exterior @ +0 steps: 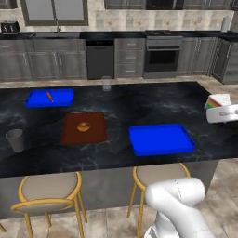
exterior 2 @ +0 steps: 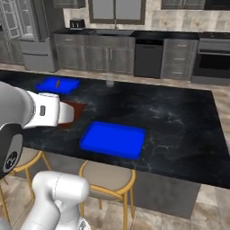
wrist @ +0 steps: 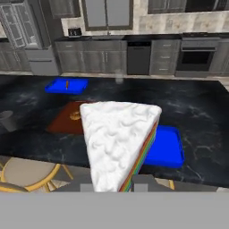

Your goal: Take the cake and donut from the fridge and place them on the empty tray on the dining counter.

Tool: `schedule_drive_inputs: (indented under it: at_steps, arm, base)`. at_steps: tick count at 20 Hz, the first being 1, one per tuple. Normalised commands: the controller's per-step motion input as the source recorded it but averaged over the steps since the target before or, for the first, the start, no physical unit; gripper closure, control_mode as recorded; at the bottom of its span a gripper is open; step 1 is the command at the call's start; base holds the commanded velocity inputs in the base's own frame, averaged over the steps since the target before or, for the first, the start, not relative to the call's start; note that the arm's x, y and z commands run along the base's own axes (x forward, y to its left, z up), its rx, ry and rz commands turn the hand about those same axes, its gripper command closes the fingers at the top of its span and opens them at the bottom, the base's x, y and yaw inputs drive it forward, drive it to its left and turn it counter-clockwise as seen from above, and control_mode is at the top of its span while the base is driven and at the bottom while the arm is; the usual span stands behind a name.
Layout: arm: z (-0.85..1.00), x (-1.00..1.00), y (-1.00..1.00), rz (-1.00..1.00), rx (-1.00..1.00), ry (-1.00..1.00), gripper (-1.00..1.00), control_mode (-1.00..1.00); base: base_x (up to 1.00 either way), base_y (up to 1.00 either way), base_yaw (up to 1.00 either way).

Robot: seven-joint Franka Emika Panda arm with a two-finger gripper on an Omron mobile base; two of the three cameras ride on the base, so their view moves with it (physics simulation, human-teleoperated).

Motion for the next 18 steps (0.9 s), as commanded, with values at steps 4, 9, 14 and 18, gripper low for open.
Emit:
schedule_drive_inputs:
  at_steps: [4,9,14,18]
  arm:
    - [0.0,0.0,0.0,0.0,0.0,0.0,1.0,1.0]
    - [-0.15,0.44,-0.14,0.15,0.01,0.26,1.0,-1.0]
    - [-0.26,0.31,-0.25,0.31,0.0,0.33,1.0,-1.0]
    - [-0.39,0.3,-0.05,0.23,0.0,-0.01,1.0,-1.0]
  base:
    - [0.89,-0.18,-0.49]
    - [0.15,0.0,-0.03]
    - [0.0,0.0,0.0]
    - [0.0,0.0,0.0]
